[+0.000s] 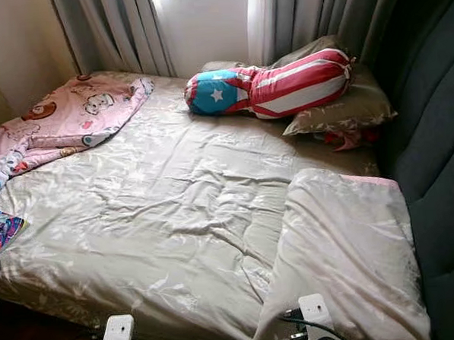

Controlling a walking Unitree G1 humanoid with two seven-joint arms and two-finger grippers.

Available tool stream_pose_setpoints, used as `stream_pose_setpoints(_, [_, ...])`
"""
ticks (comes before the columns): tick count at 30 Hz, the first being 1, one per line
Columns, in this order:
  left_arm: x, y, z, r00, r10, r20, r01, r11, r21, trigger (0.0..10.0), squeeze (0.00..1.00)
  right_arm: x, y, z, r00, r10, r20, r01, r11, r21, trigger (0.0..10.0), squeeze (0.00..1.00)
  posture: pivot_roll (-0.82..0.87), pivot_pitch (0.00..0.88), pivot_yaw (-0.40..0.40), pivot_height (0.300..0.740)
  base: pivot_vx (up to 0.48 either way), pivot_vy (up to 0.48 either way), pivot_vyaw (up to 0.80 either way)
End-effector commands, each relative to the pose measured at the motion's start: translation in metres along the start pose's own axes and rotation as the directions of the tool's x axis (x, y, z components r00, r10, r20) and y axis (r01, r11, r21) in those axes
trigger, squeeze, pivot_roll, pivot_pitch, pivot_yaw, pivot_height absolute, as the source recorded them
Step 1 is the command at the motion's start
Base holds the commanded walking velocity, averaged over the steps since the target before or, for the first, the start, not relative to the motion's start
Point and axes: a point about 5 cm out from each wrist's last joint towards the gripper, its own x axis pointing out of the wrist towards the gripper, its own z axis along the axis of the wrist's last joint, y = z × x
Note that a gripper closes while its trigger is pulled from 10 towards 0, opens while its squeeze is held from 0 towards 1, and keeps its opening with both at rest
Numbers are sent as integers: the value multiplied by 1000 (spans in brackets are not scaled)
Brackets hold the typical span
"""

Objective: Clean up the room

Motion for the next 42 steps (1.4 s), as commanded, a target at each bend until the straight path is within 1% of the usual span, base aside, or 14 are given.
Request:
stream_pose_setpoints(1, [-1,1,-8,999,10,-42,-9,1000,9,10000,0,-2,-5,-10,999,-24,-48,23,1000,-17,10000,0,-34,0,-55,740,0,0,0])
stream_pose_setpoints(8, [-1,2,-8,999,14,-41,-14,1000,-1,10000,0,-4,-2,-20,998,-26,-65,30,997,65,10000,0,-31,0,-53,740,0,127,0])
stream_pose_setpoints(9, [-1,1,-8,999,13,-41,-13,1000,3,10000,0,-5,0,-24,996,-26,-80,36,991,132,10000,0,-28,0,-53,740,0,326,0])
stream_pose_setpoints(10, [-1,1,-8,999,11,-42,-11,1000,7,10000,0,-6,-2,-28,994,-43,-101,67,966,249,10000,0,-28,0,-47,740,0,330,0])
stream_pose_setpoints(12, [-2,1,-9,999,10,-44,-9,1000,9,10000,0,-7,-6,-30,992,-65,-110,96,947,307,10000,0,-31,0,-43,740,0,330,0])
stream_pose_setpoints(15, [-2,2,-9,999,10,-45,-9,1000,12,10000,0,-8,-10,-31,990,-86,-108,118,931,345,10000,0,-37,0,-38,740,0,325,0])
stream_pose_setpoints(16, [-2,2,-11,999,6,-50,-5,1000,21,10000,0,-8,-11,-31,991,-86,-105,116,937,330,10000,255,-48,0,-33,740,0,326,0])
stream_pose_setpoints(17, [-2,2,-11,999,6,-50,-5,1000,21,10000,0,-8,-11,-31,991,-86,-105,116,937,330,10000,255,-48,0,-33,740,0,326,0])
stream_pose_setpoints(18, [-2,3,-11,999,4,-53,-2,1000,27,10000,0,-8,-10,-31,992,-81,-102,110,941,320,10000,996,-50,0,-30,740,0,405,0])
stream_pose_setpoints(20, [-2,3,-11,999,4,-53,-2,1000,28,10000,0,-7,-9,-30,992,-80,-96,107,937,332,10000,1000,-51,0,-25,740,0,414,0])
stream_pose_setpoints(28, [-2,4,-10,999,3,-51,-1,999,33,10000,0,-7,-6,-28,993,-76,-92,103,935,340,10000,1000,-48,0,-21,740,0,466,0])
stream_pose_setpoints(29, [-2,4,-10,999,3,-52,-1,999,33,10000,0,-7,-6,-28,993,-79,-93,106,935,339,10000,816,-48,0,-21,740,0,461,0])
stream_pose_setpoints(30, [-2,4,-10,999,3,-52,-1,999,34,10000,0,-7,-7,-28,992,-82,-96,110,937,333,10000,0,-48,0,-21,740,0,458,0])
stream_pose_setpoints(42, [-3,8,-15,997,14,-77,-10,999,46,10000,0,-6,-7,-28,992,-82,-98,110,939,326,10000,0,-49,0,-16,740,0,464,0])
